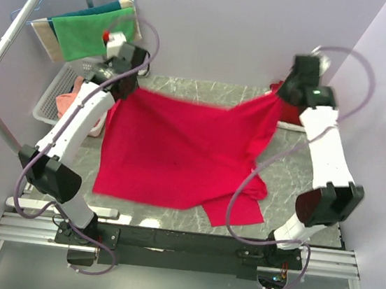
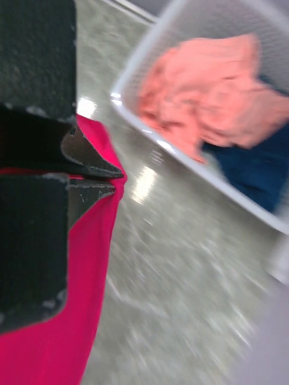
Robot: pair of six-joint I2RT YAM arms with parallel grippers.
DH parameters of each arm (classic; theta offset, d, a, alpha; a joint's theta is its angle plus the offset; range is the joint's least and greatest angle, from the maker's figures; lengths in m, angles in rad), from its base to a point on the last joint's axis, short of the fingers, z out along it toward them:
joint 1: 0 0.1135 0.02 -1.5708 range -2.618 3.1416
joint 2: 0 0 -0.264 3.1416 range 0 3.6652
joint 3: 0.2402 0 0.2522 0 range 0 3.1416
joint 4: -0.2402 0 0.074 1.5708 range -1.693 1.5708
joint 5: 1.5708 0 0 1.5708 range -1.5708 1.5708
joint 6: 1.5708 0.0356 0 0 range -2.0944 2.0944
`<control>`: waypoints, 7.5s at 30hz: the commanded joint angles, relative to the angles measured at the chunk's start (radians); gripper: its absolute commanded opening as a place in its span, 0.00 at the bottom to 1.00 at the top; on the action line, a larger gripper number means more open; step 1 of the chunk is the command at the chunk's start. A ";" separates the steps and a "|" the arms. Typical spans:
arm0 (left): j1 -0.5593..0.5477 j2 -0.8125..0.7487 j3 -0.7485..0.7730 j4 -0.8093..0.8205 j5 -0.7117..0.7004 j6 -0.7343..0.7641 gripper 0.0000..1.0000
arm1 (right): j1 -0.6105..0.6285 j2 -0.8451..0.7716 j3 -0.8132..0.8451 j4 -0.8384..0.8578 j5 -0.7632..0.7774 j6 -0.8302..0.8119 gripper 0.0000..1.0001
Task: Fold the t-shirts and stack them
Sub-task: Flatten the tshirt out, then fold the tshirt
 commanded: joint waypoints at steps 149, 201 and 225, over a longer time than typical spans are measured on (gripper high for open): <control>0.220 0.417 -0.195 0.411 0.123 -0.021 0.01 | -0.193 0.025 -0.536 0.344 -0.190 0.135 0.00; 0.200 0.179 -0.365 0.521 0.219 -0.048 0.33 | -0.054 0.189 -0.394 0.241 -0.311 0.227 0.36; 0.186 0.300 -0.280 0.481 0.265 -0.002 0.40 | 0.002 0.514 -0.167 -0.095 -0.204 0.190 0.26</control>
